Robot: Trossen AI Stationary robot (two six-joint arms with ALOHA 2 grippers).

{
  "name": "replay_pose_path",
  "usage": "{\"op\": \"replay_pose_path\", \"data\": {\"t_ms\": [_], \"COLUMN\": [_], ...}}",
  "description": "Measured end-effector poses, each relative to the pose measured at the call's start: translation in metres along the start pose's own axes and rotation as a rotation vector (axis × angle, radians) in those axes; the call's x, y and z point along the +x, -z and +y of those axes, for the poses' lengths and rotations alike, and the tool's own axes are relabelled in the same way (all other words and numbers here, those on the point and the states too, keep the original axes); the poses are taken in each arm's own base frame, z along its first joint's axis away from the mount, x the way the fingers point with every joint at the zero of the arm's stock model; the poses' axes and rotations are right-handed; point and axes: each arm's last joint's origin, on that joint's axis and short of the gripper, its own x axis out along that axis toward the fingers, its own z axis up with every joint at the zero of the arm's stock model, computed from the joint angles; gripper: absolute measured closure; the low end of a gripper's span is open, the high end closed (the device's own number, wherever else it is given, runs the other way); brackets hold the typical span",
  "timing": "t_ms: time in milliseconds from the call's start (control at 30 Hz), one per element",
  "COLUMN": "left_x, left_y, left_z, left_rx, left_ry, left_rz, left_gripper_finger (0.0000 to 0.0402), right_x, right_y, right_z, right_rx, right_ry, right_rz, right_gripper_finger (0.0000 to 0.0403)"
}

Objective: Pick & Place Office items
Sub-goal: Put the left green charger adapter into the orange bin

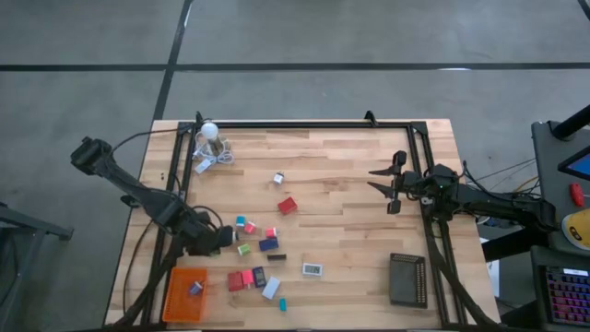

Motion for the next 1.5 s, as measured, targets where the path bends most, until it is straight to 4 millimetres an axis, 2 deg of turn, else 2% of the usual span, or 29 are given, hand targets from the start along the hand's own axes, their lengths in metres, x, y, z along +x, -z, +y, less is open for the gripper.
{"op": "replay_pose_path", "data": {"t_ms": [133,367,667,867,1200,1500], "left_x": [-0.014,-0.031,-0.031,-0.031,-0.033,-0.033], "left_y": [0.009,0.023,0.043,0.056,0.074,0.079], "left_z": [-0.005,-0.007,0.014,0.025,0.044,0.047], "left_rx": [0.142,0.399,0.458,0.617,0.756,0.786], "left_ry": [-0.002,0.066,0.066,0.106,0.128,0.143], "left_rz": [0.034,-0.052,-0.036,-0.004,0.086,0.117], "left_gripper_finger": [0.0264,0.0263,0.0262,0.0262,0.0261,0.0261], "right_x": [0.0,0.0,0.0,0.0,0.0,0.0], "right_y": [0.0,0.0,0.0,0.0,0.0,0.0], "right_z": [0.0,0.0,0.0,0.0,0.0,0.0], "right_rx": [0.0,0.0,0.0,0.0,0.0,0.0], "right_ry": [0.0,0.0,0.0,0.0,0.0,0.0], "right_rz": [0.0,0.0,0.0,0.0,0.0,0.0], "right_gripper_finger": [0.0264,0.0264,0.0264,0.0264,0.0264,0.0264]}}
